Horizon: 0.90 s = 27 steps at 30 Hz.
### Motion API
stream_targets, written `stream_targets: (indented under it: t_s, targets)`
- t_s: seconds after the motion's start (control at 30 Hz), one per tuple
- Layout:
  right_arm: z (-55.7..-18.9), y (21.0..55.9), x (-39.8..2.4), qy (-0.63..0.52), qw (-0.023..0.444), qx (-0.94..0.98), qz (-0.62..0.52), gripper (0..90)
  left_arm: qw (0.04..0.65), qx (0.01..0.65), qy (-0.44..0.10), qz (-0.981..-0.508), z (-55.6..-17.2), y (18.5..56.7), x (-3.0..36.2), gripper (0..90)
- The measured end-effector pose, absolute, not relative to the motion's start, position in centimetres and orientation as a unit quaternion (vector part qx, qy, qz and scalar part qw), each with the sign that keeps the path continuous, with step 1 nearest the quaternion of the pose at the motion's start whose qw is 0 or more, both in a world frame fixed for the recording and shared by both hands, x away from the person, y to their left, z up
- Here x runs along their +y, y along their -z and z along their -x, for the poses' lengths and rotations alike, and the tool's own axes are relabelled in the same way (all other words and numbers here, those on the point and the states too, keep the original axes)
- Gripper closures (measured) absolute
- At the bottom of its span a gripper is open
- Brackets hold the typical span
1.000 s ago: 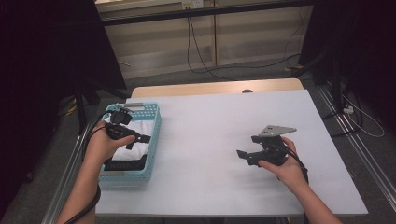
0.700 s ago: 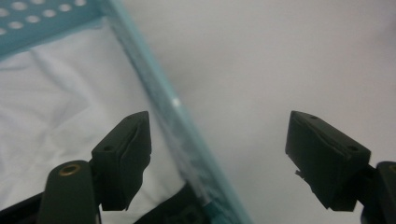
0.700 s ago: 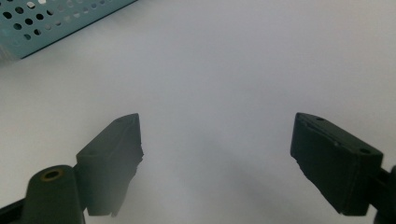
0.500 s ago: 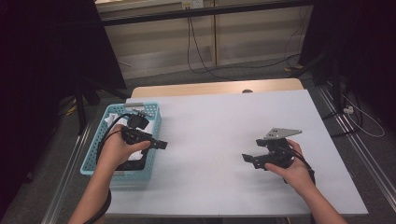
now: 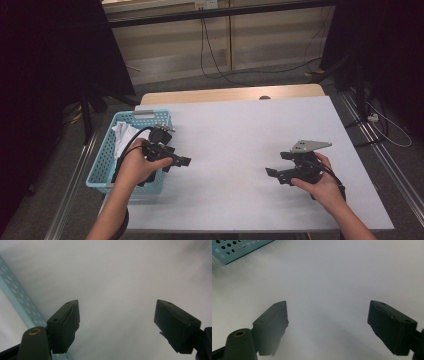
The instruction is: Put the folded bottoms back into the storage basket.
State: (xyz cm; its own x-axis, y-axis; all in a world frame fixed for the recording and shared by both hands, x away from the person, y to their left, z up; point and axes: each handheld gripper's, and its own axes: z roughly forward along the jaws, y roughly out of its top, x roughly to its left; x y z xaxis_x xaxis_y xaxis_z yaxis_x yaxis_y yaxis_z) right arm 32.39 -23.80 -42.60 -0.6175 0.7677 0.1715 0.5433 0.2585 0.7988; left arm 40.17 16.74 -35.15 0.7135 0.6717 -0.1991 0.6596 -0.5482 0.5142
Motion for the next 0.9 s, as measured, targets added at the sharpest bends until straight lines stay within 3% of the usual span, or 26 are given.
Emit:
stream_targets:
  t_s: [0.9]
  targets:
    - [-30.7,43.1,-25.3,-0.429,0.127,0.792,-0.415,15.9,0.329,0.357,0.004,-0.874,-37.2,39.5,15.3,19.9]
